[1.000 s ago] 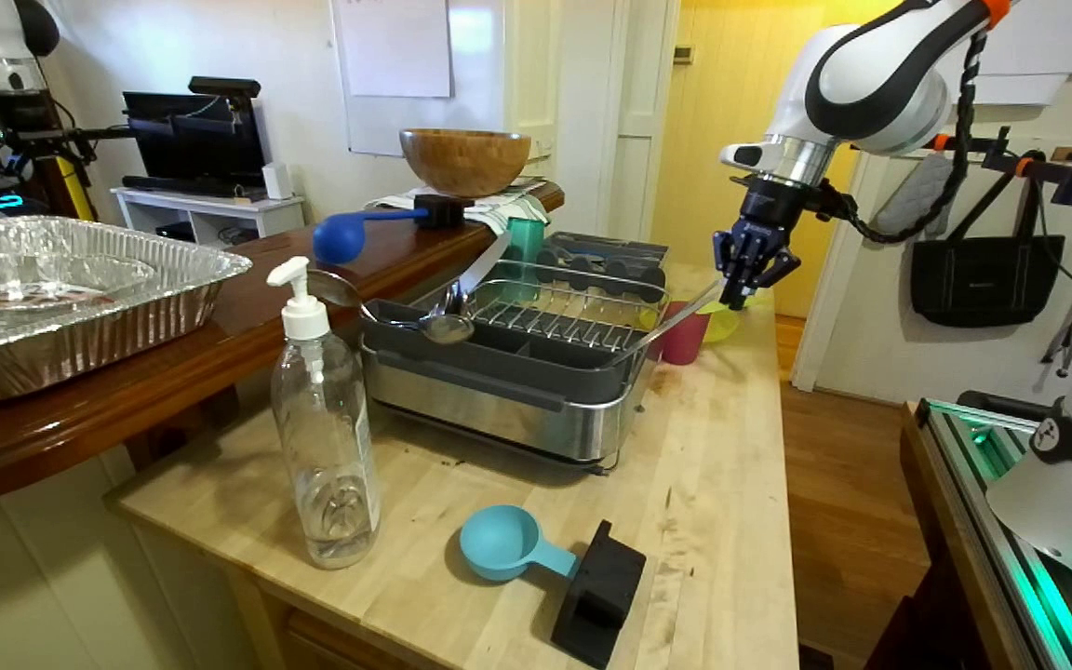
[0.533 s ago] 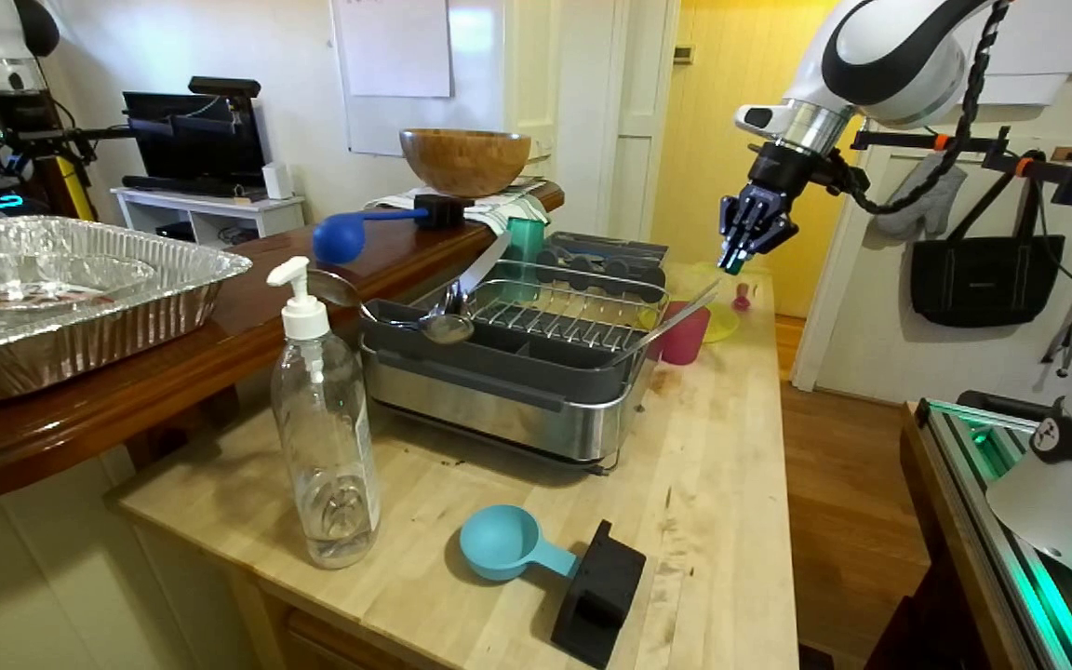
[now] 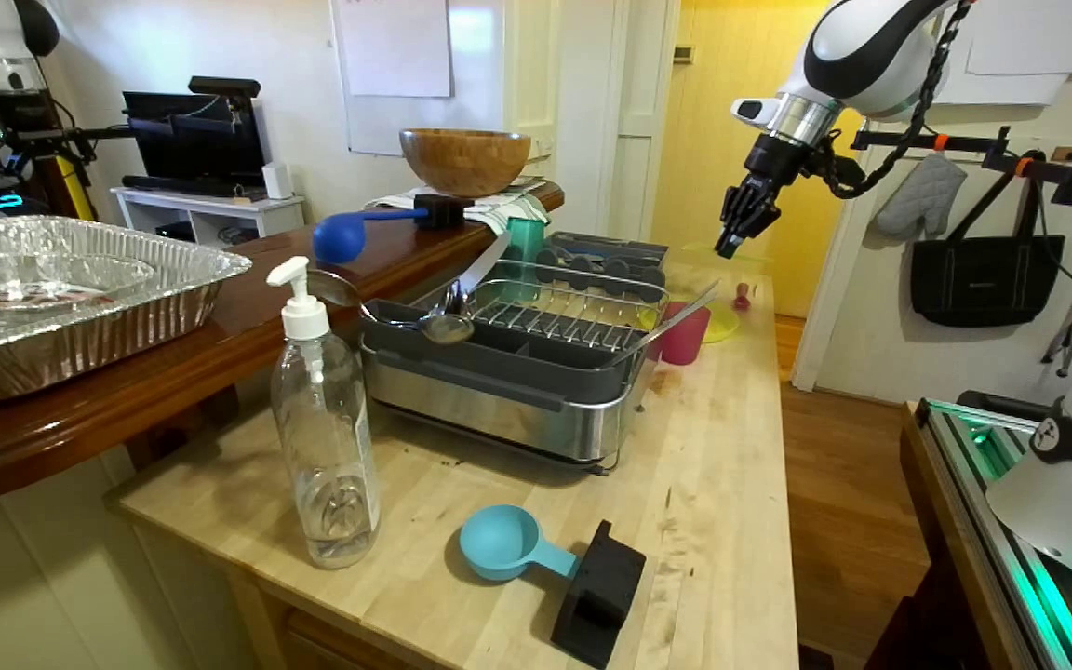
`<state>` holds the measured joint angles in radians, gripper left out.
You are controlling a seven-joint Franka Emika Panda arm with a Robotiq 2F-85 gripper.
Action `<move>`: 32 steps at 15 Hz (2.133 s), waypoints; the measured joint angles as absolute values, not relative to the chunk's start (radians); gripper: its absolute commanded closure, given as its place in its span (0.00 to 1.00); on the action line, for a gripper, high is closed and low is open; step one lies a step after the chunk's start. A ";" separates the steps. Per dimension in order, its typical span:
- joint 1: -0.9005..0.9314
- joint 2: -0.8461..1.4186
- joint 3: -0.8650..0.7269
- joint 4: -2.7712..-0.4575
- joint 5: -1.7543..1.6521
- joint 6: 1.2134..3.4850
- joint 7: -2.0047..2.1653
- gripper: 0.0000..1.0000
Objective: Put the yellow spoon on the yellow plate then move the purple cup to the right.
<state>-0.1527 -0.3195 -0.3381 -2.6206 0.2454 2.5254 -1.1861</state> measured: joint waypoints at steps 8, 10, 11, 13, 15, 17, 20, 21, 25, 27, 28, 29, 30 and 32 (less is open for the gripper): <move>-0.142 -0.045 -0.322 -2.480 0.358 2.539 -1.119 0.96; -0.144 0.013 -0.299 -2.454 0.392 2.555 -1.119 0.96; -0.146 0.039 -0.287 -2.443 0.402 2.570 -1.117 0.96; -0.155 0.085 -0.263 -2.425 0.410 2.596 -1.110 0.96; -0.167 0.122 -0.243 -2.410 0.410 2.614 -1.099 0.96; -0.185 0.150 -0.224 -2.401 0.410 2.623 -1.092 0.96; -0.214 0.174 -0.206 -2.395 0.409 2.626 -1.087 0.96; -0.221 0.178 -0.203 -2.395 0.409 2.626 -1.086 0.96; -0.245 0.184 -0.193 -2.395 0.407 2.627 -1.082 0.53; -0.252 0.184 -0.188 -2.394 0.407 2.628 -1.079 0.38; -0.253 0.184 -0.186 -2.394 0.406 2.629 -1.076 0.31; -0.254 0.184 -0.185 -2.393 0.403 2.632 -1.072 0.22; -0.254 0.183 -0.183 -2.393 0.402 2.636 -1.068 0.16; -0.254 0.178 -0.180 -2.393 0.399 2.643 -1.059 0.01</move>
<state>-0.2537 0.1776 -0.1802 -2.3926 0.3991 2.6425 -1.0587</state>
